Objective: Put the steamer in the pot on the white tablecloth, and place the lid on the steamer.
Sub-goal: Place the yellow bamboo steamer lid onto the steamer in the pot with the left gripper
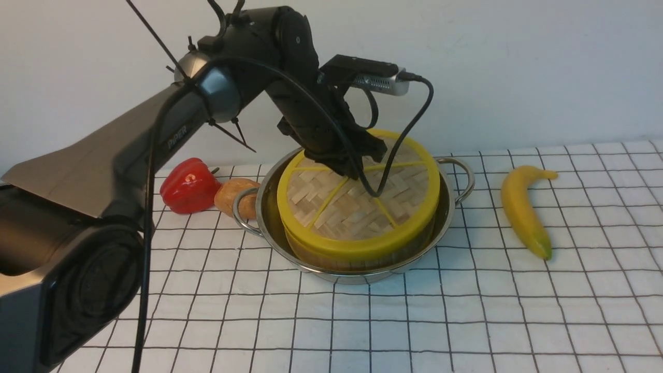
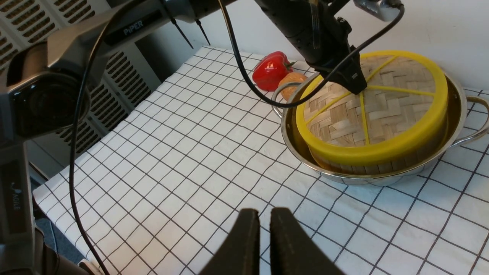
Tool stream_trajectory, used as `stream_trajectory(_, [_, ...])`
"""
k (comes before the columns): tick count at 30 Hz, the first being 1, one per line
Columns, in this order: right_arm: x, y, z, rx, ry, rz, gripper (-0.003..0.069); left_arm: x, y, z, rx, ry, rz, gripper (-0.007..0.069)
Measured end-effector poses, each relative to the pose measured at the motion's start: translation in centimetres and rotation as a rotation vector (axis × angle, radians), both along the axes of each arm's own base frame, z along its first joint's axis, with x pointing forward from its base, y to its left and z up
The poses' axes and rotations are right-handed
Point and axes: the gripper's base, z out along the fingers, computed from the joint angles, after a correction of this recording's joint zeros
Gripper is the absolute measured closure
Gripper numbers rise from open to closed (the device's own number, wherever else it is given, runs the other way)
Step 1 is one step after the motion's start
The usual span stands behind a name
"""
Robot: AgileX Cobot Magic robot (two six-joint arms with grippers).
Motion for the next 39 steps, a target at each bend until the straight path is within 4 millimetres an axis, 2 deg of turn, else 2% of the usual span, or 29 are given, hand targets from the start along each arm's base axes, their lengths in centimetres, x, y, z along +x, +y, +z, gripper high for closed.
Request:
stream_trajectory(32, [0.0,0.0,0.0,-0.001,0.002,0.001,0.0584,0.5,0.2,-0.5,0.022,-0.023,0.03,0.0503])
stream_trajectory(39, [0.0,0.0,0.0,-0.002,0.003,0.002,0.0581,0.6,-0.1,-1.2,0.0,0.0,0.029,0.0503])
